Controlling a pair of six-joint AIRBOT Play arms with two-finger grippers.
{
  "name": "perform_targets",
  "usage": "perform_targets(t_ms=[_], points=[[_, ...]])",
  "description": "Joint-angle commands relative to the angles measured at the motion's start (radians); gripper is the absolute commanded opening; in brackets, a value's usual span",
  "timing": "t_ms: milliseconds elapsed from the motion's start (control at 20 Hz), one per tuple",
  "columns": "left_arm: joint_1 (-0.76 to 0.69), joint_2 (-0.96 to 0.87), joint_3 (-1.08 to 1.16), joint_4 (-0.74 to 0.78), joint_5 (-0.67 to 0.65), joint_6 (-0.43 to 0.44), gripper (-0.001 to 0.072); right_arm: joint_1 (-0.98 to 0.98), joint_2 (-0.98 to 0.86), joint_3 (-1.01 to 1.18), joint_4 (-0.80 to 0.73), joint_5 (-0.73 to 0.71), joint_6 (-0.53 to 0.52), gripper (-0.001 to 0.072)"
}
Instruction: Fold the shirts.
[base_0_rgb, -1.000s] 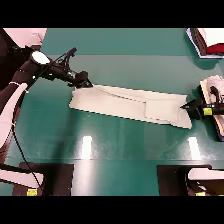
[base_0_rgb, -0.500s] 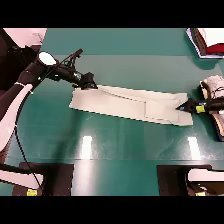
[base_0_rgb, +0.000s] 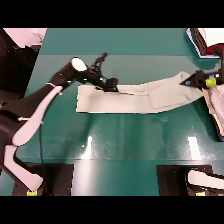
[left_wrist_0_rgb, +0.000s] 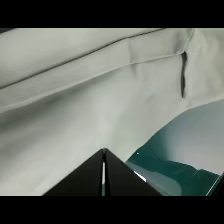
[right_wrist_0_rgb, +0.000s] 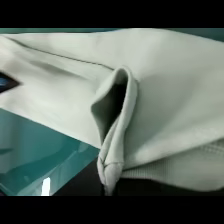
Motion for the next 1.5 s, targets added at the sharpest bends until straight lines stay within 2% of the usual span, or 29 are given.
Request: perform_targets(t_ms=[0, 250, 600, 900, 1100, 1250, 1450], points=[[-0.086, -0.161, 0.166, -0.007, 0.013, -0.039, 0.0024, 0.139, -0.004, 0.165, 0.001, 0.032, 0.113, 0.0011], [-0.138, -0.318, 0.338, -0.024, 0.011, -0.076, 0.0024, 0.309, -0.116, 0.377, 0.0, 0.067, 0.16, 0.0012], [-0.136, -0.335, 0.348, 0.066, -0.014, -0.064, 0.0025, 0.425, -0.242, 0.581, -0.002, 0.094, 0.175, 0.0012], [-0.122, -0.258, 0.391, 0.297, -0.081, -0.068, 0.0025, 0.443, -0.244, 0.588, -0.029, 0.076, 0.174, 0.0012], [-0.008, -0.157, 0.392, 0.375, -0.219, -0.064, 0.0025, 0.45, -0.245, 0.588, -0.029, 0.072, 0.174, 0.0011], [0.109, -0.067, 0.391, 0.429, -0.344, -0.013, 0.0025, 0.483, -0.245, 0.588, -0.045, 0.038, 0.174, 0.0011], [0.262, 0.069, 0.391, 0.469, -0.4, -0.011, 0.0026, 0.584, -0.29, 0.588, -0.077, -0.012, 0.173, 0.0012]])
